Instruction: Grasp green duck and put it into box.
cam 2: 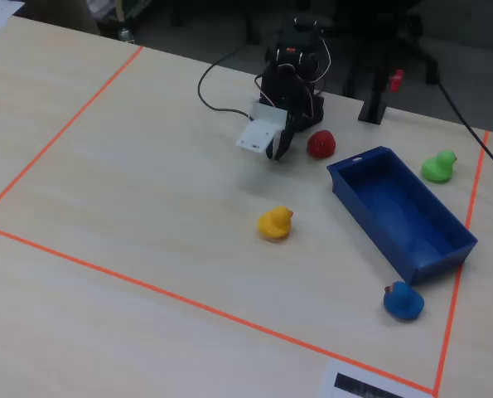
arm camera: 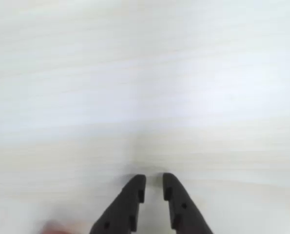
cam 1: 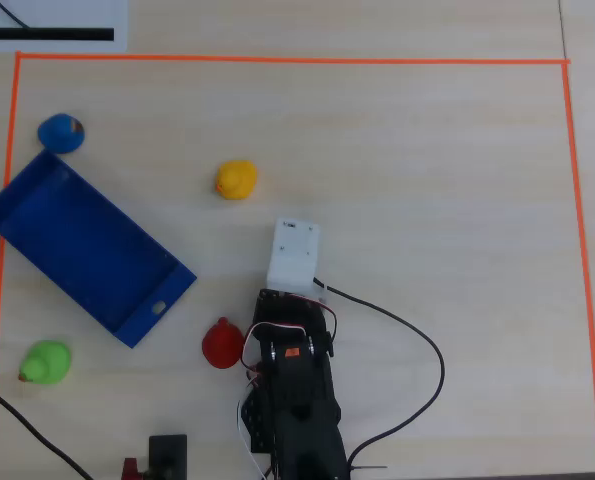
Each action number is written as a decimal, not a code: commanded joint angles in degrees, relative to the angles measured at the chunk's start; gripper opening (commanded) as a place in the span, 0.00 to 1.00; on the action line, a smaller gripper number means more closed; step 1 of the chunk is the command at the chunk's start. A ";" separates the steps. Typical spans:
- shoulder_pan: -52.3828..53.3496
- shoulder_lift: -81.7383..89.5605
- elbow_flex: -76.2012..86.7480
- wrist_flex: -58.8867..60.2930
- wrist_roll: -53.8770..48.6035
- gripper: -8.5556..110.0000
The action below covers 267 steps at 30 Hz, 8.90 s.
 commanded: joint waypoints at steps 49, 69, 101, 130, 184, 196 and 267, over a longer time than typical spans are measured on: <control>-0.09 -0.35 -0.26 1.23 0.62 0.09; -0.09 -0.35 -0.26 1.23 0.62 0.09; 3.25 -4.57 -1.14 -5.89 -0.26 0.13; -41.75 -64.42 -80.95 17.49 16.44 0.37; -72.69 -98.53 -91.32 -14.41 2.37 0.38; -67.68 -99.14 -95.27 -12.66 1.49 0.38; -72.16 -94.92 -66.36 -38.06 14.59 0.37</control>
